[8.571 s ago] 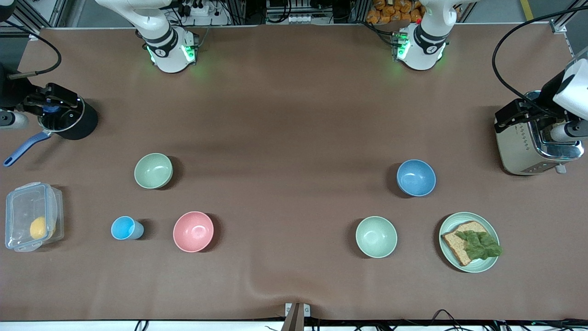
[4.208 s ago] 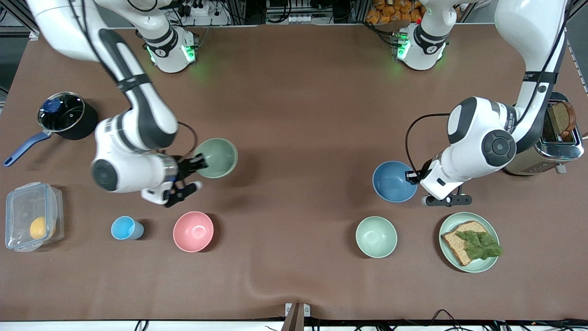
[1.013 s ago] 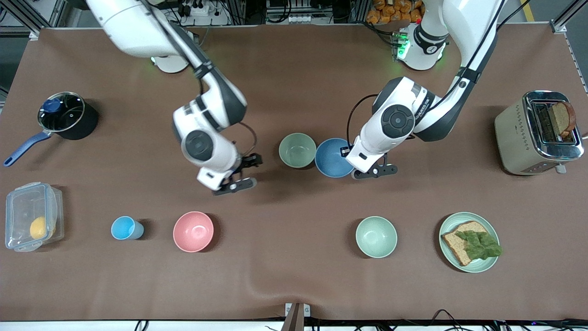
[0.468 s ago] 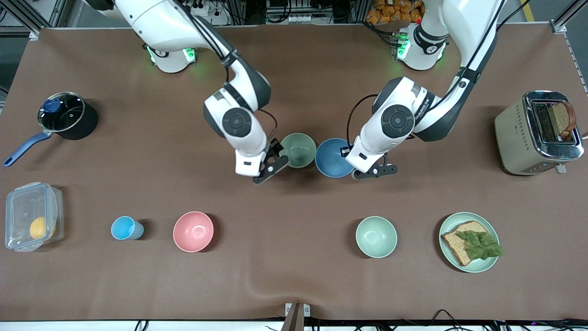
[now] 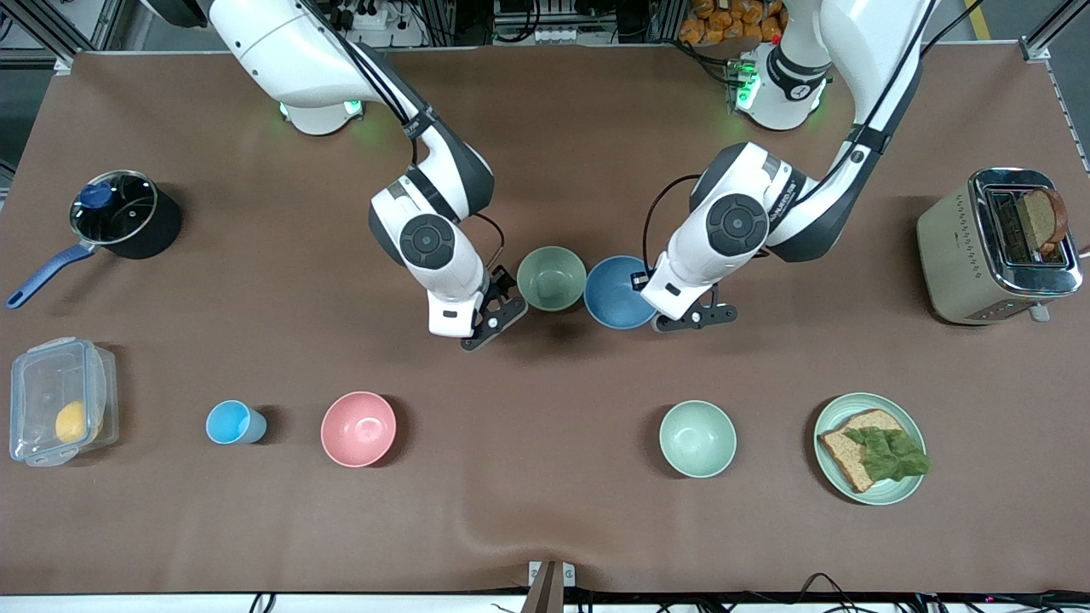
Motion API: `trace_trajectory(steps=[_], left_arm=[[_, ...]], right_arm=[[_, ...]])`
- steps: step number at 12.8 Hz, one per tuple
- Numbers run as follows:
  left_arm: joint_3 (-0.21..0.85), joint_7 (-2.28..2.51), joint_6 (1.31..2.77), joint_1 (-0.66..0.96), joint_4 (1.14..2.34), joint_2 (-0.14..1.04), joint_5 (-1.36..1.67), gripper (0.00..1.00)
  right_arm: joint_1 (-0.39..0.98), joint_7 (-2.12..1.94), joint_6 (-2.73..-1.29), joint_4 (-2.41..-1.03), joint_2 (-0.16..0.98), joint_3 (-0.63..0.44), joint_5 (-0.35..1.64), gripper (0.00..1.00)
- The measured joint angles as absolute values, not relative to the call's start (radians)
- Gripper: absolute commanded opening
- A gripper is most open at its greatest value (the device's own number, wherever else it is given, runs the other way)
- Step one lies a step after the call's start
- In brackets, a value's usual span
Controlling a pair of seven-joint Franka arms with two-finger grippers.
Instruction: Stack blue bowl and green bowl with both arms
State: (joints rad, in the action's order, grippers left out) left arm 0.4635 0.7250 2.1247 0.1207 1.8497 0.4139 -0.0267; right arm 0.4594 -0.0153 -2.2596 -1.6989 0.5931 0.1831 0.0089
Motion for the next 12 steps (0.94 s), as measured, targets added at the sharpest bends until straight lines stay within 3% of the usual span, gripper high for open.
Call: trace_trajectory(steps=[7,12], left_arm=[[0.463,0.725,2.125,0.121,1.850,0.414,-0.027,0.00],[0.463,0.726,2.125,0.121,1.851,0.414,-0.027,0.00]], right_arm=[[0.413,0.458,-2.132,-1.662,0.607,0.181,0.199,1.00],[0.422,0.920,-2.103,-1.546,0.708,0.184,0.202,1.00]])
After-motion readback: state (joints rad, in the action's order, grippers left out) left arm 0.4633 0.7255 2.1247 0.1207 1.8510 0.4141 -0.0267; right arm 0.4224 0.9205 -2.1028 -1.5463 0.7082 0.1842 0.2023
